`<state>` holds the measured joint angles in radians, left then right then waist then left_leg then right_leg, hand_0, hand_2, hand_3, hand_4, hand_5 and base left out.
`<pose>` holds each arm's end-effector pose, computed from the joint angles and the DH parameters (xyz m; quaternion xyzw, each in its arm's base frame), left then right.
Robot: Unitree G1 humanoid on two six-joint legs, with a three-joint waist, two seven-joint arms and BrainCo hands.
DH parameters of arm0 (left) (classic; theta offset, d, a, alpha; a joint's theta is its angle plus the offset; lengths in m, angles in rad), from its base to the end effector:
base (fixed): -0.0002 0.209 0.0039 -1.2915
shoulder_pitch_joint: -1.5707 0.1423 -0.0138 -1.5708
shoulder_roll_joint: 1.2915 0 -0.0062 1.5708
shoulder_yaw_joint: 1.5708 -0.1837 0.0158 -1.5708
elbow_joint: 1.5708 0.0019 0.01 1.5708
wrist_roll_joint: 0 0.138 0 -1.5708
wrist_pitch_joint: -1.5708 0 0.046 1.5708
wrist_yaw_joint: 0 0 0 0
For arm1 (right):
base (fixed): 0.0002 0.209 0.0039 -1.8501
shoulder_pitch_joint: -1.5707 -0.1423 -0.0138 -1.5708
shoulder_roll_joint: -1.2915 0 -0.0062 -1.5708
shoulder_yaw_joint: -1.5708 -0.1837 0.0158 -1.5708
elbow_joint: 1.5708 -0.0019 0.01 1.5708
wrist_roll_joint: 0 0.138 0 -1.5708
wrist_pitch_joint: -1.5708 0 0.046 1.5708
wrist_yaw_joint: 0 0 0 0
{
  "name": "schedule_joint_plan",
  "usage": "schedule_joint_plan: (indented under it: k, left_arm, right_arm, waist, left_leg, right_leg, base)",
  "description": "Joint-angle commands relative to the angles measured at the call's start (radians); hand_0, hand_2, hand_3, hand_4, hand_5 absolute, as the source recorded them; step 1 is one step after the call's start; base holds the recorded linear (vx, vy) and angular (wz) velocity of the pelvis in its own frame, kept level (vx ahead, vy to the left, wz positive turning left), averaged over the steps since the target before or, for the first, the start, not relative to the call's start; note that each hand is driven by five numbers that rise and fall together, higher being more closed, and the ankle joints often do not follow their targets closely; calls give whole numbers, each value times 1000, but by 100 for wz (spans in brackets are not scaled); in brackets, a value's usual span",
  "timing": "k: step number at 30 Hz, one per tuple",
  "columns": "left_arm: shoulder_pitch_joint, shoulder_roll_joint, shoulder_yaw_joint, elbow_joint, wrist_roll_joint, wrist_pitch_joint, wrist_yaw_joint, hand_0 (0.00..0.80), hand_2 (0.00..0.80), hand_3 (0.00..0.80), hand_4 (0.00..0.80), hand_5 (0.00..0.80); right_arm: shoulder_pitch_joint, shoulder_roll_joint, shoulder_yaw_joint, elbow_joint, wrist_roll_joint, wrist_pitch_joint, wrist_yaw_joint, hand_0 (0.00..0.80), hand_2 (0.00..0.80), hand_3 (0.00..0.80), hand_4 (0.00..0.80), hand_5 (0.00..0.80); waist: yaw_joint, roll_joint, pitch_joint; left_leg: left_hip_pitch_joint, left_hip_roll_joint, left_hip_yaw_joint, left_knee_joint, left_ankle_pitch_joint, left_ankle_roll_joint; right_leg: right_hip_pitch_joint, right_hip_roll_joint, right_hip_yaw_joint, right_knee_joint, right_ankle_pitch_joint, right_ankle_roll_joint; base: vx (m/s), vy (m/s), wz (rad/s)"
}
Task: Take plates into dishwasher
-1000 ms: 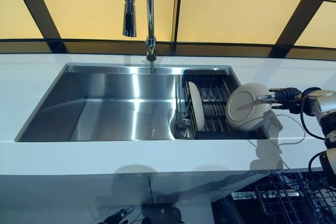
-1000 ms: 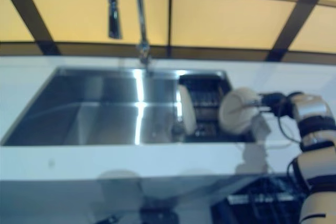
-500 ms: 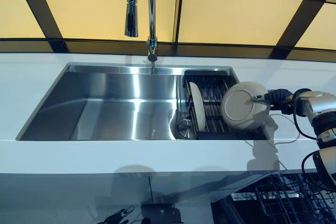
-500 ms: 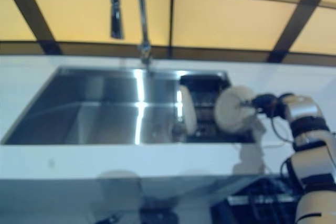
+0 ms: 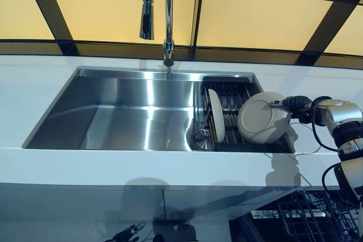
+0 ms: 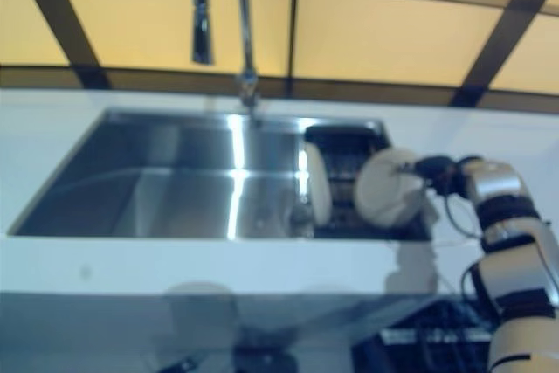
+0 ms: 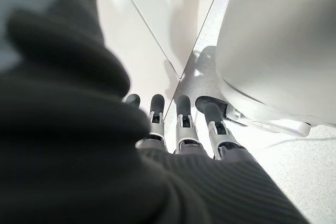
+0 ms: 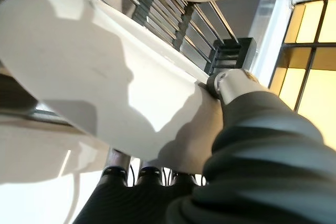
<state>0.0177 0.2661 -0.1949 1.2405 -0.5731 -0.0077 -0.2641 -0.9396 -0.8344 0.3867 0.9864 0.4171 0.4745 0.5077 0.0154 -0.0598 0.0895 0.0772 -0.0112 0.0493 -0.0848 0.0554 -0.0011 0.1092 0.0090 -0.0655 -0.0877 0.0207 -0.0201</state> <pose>0.0627 0.2314 -0.1155 -0.1409 0.5504 0.0585 0.8208 0.3168 -0.3212 0.1676 -0.1308 0.2984 0.0525 0.9440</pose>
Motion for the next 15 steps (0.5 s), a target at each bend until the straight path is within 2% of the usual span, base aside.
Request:
schedule_joint_plan:
  k: [1, 15]
  left_arm:
    - [-51, 18, -51, 22, -37, -24, -4, 0, 0, 0, 0, 0]
    - [-25, 23, -57, 24, -46, -36, 1, 0, 0, 0, 0, 0]
  right_arm:
    - [-71, -68, -21, -34, 57, -85, -59, 800, 800, 800, 800, 800]
    - [-195, -233, 35, -105, 100, -144, -235, 800, 800, 800, 800, 800]
  waist:
    - [27, -44, -17]
    - [-1, -66, -39]
  left_leg:
    - [16, 4, -33, -2, -37, -21]
    - [18, 6, -17, -2, -43, -22]
  right_leg:
    - [-17, -61, -13, 0, 62, 72]
    - [-25, -48, 13, 0, 64, 74]
  base:
    - [0, 0, 0]
    - [1, 4, -1]
